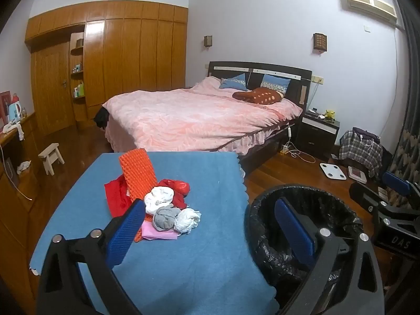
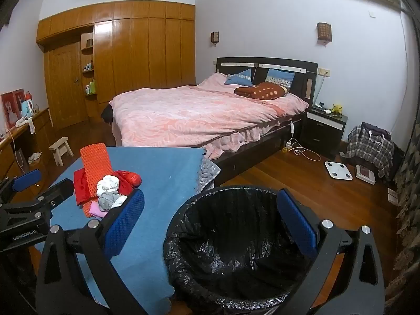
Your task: Collect trash
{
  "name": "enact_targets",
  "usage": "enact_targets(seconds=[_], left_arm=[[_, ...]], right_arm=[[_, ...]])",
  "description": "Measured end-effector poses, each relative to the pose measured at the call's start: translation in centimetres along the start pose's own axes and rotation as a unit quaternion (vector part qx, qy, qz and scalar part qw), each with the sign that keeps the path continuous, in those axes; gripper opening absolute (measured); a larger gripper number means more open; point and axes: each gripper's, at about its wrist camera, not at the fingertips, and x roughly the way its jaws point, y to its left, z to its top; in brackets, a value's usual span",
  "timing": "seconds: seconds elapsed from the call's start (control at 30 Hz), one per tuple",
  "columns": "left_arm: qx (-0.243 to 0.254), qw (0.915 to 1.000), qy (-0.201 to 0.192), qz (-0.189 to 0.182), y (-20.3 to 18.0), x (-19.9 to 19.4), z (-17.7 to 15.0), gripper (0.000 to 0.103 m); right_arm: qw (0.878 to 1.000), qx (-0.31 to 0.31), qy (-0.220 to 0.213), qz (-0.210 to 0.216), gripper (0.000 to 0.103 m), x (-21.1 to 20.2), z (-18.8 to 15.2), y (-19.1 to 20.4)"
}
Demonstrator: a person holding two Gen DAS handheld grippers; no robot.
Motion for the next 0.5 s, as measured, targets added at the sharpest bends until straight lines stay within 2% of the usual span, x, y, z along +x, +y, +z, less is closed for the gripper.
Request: enact_targets(seconds=[0.5], left_arm=[[-0.006, 1.0000, -0.004, -0.002, 0.21, -0.61, 0.33, 0.097]], right_arm=[[1.000, 0.000, -0.005, 0.001, 0.098, -0.12, -0.06, 0.05]])
